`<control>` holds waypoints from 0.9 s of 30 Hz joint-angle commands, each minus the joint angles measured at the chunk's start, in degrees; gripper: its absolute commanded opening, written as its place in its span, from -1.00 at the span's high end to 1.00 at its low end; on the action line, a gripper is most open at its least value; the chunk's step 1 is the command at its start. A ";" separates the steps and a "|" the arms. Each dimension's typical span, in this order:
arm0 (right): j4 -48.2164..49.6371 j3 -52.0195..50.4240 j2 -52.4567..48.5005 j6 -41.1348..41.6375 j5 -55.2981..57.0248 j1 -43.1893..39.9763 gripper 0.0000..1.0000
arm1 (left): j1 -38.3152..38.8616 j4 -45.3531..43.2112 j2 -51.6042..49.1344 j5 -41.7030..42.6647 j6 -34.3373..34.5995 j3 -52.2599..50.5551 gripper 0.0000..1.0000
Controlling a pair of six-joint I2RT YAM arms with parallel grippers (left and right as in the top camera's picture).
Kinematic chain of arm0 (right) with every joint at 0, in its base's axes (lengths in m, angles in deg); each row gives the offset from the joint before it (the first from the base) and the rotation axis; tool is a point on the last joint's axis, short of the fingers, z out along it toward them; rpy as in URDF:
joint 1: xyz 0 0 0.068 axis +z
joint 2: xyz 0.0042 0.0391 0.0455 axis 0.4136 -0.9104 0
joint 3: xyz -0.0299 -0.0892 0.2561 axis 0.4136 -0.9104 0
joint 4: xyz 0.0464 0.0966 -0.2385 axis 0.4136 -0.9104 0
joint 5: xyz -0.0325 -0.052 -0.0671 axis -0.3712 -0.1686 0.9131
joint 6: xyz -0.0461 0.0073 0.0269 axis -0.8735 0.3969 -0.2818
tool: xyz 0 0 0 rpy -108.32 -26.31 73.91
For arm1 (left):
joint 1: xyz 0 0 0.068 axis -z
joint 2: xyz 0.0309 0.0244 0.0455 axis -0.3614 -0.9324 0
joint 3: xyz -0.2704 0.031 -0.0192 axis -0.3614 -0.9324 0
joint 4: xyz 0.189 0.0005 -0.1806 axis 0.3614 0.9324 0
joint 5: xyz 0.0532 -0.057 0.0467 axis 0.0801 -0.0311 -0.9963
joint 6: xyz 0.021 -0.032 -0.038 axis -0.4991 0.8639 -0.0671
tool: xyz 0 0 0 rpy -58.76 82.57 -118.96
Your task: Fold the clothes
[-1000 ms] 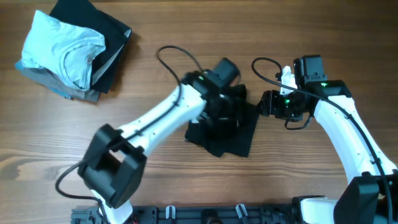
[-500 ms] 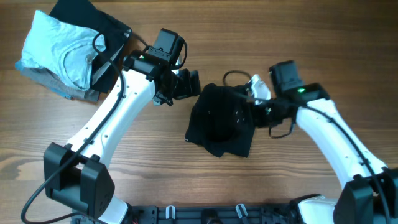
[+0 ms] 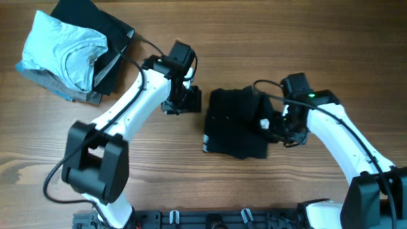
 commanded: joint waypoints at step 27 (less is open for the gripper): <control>10.12 -4.24 8.52 -23.45 -25.35 9.90 0.92 | -4.98 -3.23 -2.38 7.65 -2.47 -2.97 0.71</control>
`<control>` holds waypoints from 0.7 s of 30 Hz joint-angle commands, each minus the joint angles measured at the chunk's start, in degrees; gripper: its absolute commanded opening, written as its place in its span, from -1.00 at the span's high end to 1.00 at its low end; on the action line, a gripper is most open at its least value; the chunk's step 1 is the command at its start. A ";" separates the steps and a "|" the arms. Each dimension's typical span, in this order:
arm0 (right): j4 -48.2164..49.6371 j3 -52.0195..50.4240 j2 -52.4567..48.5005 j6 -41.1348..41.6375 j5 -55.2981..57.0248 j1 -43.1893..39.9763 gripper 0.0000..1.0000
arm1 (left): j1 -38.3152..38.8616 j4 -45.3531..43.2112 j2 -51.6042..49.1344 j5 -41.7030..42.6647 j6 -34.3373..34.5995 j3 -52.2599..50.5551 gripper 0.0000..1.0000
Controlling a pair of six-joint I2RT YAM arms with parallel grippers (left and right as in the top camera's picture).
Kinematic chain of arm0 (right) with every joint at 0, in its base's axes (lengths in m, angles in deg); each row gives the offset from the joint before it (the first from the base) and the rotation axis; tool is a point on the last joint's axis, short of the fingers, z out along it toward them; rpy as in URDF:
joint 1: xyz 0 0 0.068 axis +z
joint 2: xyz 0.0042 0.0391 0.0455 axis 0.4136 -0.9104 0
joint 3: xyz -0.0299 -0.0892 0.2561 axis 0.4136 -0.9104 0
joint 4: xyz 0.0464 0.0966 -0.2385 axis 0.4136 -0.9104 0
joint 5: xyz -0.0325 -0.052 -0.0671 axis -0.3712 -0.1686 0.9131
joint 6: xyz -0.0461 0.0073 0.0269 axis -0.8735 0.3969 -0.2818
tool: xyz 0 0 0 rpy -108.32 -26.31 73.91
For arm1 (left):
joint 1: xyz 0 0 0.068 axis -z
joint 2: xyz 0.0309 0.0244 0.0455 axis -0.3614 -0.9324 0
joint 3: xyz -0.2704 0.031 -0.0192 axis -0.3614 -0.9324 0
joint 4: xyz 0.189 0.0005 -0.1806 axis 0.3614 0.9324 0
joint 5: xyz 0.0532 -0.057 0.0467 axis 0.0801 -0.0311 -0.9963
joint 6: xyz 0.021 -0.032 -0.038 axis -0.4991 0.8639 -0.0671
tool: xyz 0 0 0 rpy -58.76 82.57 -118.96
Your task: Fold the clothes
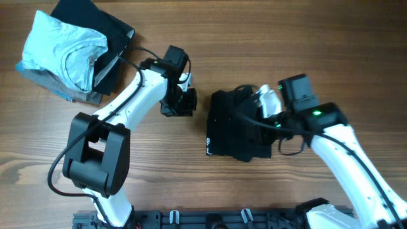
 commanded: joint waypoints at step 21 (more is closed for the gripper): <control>17.03 -5.07 -25.07 21.29 12.41 -5.18 0.91 | 6.54 -0.39 -0.39 6.75 0.39 -0.35 -0.81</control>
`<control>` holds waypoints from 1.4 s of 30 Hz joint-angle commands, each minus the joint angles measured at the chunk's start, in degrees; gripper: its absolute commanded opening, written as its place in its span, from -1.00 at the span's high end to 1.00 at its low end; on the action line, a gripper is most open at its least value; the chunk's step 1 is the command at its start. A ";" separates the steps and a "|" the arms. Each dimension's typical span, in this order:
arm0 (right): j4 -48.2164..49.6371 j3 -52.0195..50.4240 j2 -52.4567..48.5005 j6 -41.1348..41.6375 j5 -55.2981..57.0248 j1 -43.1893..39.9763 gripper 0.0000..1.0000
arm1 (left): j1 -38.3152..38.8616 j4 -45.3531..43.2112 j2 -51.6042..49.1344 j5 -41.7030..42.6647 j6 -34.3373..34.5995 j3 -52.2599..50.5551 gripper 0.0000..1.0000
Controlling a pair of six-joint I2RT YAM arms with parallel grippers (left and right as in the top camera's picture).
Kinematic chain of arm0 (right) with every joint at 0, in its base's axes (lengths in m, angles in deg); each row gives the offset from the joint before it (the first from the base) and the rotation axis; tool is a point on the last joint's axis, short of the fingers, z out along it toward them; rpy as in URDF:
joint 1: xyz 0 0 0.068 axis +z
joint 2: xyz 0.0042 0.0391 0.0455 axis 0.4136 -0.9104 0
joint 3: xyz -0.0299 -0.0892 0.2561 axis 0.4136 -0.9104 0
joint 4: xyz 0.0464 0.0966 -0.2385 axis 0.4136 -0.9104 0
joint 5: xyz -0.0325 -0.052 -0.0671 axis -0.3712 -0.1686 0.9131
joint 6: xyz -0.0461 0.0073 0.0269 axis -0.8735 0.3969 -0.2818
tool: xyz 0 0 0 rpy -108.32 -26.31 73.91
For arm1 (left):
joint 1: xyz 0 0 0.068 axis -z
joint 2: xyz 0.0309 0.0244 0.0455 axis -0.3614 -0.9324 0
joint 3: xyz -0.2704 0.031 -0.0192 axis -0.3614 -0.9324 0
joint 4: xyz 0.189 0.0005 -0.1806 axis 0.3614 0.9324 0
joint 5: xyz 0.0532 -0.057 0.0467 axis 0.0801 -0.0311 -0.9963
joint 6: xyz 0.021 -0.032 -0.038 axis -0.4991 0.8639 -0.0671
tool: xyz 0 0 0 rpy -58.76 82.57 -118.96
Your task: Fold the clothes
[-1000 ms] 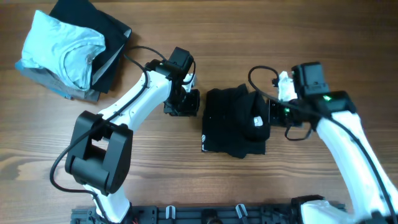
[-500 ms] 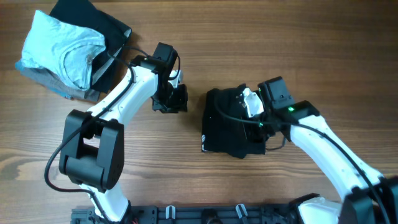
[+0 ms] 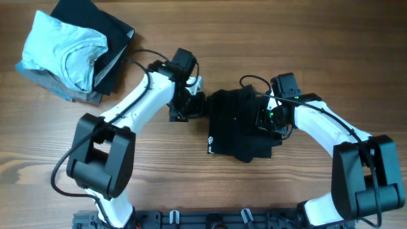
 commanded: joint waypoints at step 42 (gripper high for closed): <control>3.56 1.70 14.95 -11.17 -10.99 5.88 0.88 | -2.43 -5.01 -1.84 -9.35 -0.33 13.03 -0.99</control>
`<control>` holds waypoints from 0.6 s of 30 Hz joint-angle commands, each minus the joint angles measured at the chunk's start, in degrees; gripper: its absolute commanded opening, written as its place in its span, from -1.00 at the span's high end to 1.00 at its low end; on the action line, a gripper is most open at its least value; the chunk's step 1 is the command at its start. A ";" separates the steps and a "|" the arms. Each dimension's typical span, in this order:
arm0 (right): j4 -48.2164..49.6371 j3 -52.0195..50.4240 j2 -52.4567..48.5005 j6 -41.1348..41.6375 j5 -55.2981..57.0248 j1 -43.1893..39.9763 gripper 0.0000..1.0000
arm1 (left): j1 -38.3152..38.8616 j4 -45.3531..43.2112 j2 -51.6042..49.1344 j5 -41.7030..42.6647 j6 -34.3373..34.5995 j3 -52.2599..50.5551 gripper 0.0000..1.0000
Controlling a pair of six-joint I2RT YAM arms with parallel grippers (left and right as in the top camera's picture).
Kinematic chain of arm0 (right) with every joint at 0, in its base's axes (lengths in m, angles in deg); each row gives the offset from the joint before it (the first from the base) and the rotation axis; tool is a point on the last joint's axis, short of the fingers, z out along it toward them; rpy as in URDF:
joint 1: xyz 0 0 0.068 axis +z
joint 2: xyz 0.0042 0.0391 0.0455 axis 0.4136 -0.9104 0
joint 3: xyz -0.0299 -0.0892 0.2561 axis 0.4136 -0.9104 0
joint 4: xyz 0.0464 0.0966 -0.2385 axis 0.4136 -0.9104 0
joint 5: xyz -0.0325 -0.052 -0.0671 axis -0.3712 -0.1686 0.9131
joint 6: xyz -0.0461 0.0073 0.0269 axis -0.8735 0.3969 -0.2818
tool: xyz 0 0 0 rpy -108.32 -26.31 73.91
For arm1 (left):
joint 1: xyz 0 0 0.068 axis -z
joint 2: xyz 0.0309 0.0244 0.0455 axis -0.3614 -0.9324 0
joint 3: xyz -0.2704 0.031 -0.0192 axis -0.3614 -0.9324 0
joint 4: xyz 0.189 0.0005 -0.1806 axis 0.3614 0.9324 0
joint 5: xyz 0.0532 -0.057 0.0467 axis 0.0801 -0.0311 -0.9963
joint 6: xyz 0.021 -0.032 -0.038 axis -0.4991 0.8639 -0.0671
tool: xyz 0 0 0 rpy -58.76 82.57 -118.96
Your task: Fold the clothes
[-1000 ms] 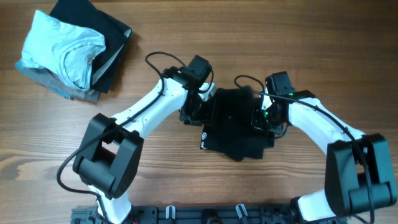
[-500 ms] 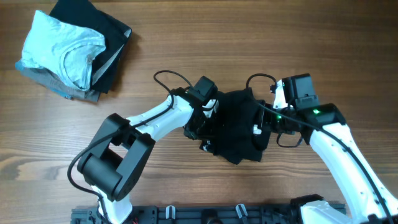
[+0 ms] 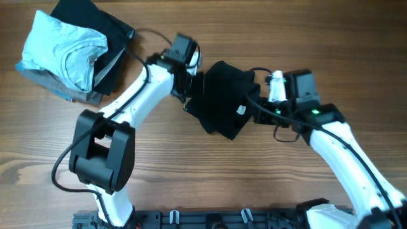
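Observation:
Only the overhead view is given. A folded black garment (image 3: 221,97) lies turned at an angle on the wooden table (image 3: 210,178), a small white tag near its right edge. My left gripper (image 3: 193,90) is at the garment's left edge and appears shut on the cloth. My right gripper (image 3: 253,113) is at the right edge by the tag and also appears shut on the cloth. The dark fabric hides the fingertips of both.
A stack of folded clothes sits at the far left corner: a light blue shirt (image 3: 63,48) on top of grey and black pieces (image 3: 105,25). A dark rail (image 3: 210,219) runs along the table's front edge.
The black garment has shifted up and to the left and turned diagonally. The left gripper is a little higher at its left edge; the right gripper now sits lower on its right edge.
The left gripper first stood apart to the left of the flat black garment, with the right gripper at its right side. Then the right gripper was over its top right corner. Later both were at its edges, and now it is turned and nearer the stack.

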 commanded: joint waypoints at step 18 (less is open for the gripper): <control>28.26 0.87 -29.11 4.17 -6.27 3.72 0.85 | -6.88 25.35 1.62 7.67 5.92 4.59 -1.00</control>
